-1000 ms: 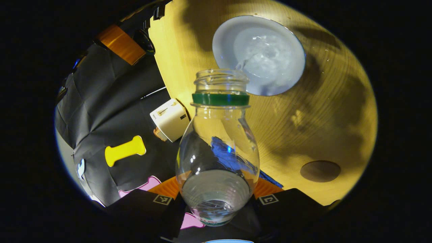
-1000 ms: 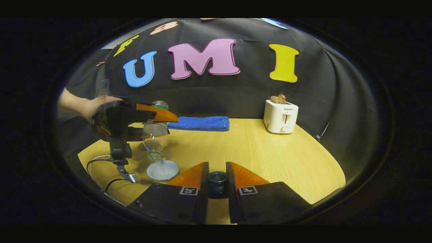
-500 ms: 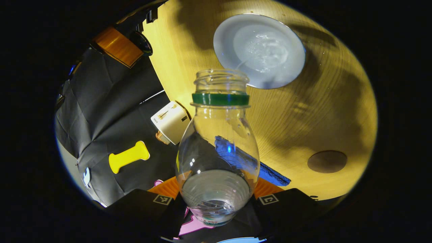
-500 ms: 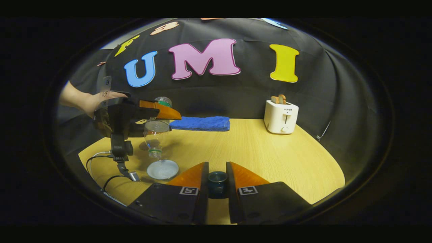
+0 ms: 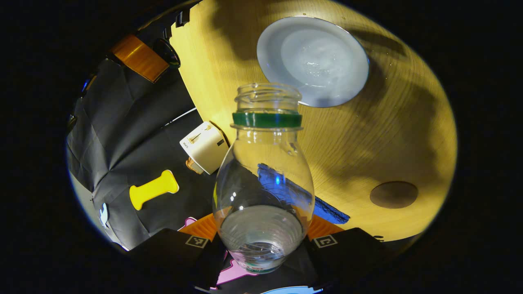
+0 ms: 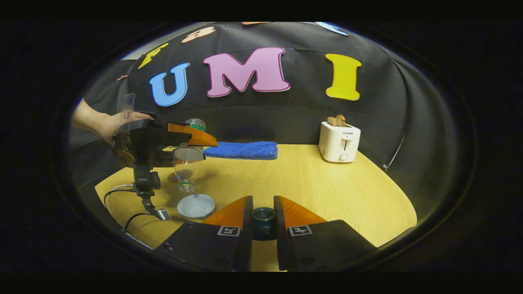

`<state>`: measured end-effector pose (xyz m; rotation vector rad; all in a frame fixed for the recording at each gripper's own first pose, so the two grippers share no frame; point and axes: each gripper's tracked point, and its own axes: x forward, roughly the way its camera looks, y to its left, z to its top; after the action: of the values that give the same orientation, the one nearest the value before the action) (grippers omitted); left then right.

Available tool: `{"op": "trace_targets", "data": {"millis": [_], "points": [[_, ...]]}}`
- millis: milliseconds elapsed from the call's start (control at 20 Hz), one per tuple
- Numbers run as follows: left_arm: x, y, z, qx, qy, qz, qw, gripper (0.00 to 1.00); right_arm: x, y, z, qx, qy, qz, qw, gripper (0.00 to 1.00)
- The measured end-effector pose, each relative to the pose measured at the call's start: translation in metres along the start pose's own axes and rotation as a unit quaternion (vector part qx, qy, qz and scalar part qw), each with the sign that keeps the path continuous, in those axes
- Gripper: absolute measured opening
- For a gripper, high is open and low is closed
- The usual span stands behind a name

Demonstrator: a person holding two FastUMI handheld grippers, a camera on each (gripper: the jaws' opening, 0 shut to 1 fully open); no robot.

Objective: Open the teacup lid with one hand, grasp the water bottle and pour water into the teacup with the other hand; after pouring, place the water bottle on the coaster and then close the teacup lid.

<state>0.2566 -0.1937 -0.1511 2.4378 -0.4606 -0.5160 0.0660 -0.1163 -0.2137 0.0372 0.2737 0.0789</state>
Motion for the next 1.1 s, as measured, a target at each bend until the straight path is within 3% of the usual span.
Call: {"op": "trace_targets", "data": {"millis": [400, 550, 700, 800, 850, 1000, 1050, 1100], "points": [[0.0, -0.002, -0.001, -0.007, -0.001, -0.002, 1.0, 0.78, 0.003, 0.001, 0.002, 0.0, -0.001, -0.002, 1.0, 0.28], [-0.003, -0.023, -0.006, -0.073, 0.01, -0.031, 0.997, 0.77, 0.002, 0.001, 0.003, 0.005, -0.001, -0.003, 1.0, 0.28], [-0.025, -0.02, -0.015, -0.174, 0.01, -0.027, 0.984, 0.77, 0.004, -0.001, 0.01, 0.019, -0.001, -0.008, 1.0, 0.28], [-0.035, -0.026, -0.03, -0.286, 0.025, -0.041, 0.957, 0.78, 0.004, -0.003, 0.02, 0.014, -0.007, -0.015, 1.0, 0.28], [-0.038, -0.03, -0.038, -0.35, 0.039, -0.054, 0.934, 0.77, 0.004, -0.003, 0.027, 0.007, -0.008, -0.016, 1.0, 0.28], [-0.055, -0.023, -0.078, -0.516, 0.07, -0.044, 0.852, 0.78, 0.002, 0.002, 0.053, 0.0, -0.017, -0.012, 1.0, 0.28], [-0.061, -0.022, -0.091, -0.567, 0.077, -0.033, 0.82, 0.78, 0.001, 0.003, 0.06, -0.003, -0.019, -0.012, 1.0, 0.28], [-0.063, -0.021, -0.103, -0.622, 0.075, -0.026, 0.779, 0.77, 0.0, 0.004, 0.068, -0.005, -0.022, -0.013, 1.0, 0.28]]}}
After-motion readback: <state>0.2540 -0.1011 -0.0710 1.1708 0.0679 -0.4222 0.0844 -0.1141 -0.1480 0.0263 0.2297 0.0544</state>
